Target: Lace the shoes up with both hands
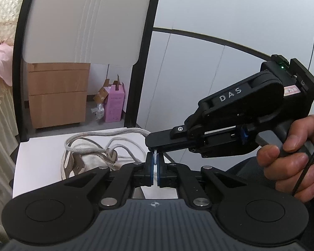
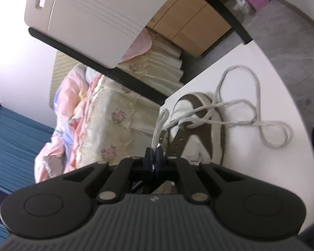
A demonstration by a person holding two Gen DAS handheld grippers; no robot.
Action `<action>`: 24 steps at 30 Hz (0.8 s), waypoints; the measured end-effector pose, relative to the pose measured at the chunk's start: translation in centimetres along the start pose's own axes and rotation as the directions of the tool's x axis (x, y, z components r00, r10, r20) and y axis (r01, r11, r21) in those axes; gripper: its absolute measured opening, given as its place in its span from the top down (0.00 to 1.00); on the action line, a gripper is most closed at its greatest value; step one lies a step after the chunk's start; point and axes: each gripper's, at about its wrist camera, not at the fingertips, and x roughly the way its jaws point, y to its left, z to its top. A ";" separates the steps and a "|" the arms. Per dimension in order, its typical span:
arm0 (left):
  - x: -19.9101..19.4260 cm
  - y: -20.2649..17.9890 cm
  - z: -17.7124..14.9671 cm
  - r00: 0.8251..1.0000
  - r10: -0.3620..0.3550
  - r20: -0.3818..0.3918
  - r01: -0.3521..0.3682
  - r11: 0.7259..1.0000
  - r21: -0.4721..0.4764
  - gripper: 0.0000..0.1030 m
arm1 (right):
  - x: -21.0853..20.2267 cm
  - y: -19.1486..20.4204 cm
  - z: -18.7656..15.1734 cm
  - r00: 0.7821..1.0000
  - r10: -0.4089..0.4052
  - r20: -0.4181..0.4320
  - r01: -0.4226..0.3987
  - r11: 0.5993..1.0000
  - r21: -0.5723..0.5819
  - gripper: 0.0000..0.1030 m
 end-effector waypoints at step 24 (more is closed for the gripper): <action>-4.5 -1.2 9.4 0.964 0.247 -0.097 -0.259 0.955 -0.146 0.66 | 3.3 -5.3 3.1 0.982 0.016 0.186 -0.043 0.989 0.143 0.96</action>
